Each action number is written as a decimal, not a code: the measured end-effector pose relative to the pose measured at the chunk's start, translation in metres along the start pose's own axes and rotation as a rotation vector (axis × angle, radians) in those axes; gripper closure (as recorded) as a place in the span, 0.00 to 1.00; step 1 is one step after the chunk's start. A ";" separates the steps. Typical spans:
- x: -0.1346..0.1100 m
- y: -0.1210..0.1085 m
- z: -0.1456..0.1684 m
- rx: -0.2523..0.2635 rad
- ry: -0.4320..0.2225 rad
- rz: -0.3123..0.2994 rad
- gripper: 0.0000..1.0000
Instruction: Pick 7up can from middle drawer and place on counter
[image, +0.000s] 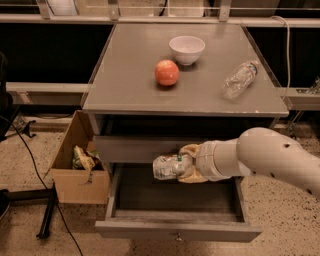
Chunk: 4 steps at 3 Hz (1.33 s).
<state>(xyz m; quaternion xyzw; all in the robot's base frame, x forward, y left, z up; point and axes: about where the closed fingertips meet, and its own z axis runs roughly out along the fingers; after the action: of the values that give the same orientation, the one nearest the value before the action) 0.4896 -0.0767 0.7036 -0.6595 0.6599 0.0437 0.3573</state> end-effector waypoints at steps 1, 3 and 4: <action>0.000 0.000 0.000 0.000 0.000 0.000 1.00; -0.051 -0.053 -0.039 0.061 -0.001 -0.051 1.00; -0.074 -0.080 -0.061 0.087 0.034 -0.065 1.00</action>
Offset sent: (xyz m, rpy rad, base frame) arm 0.0232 0.0152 0.0652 0.0009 -0.0835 0.0262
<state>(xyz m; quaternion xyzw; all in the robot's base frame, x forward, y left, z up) 0.5272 -0.0567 0.8216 -0.6652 0.6454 -0.0078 0.3754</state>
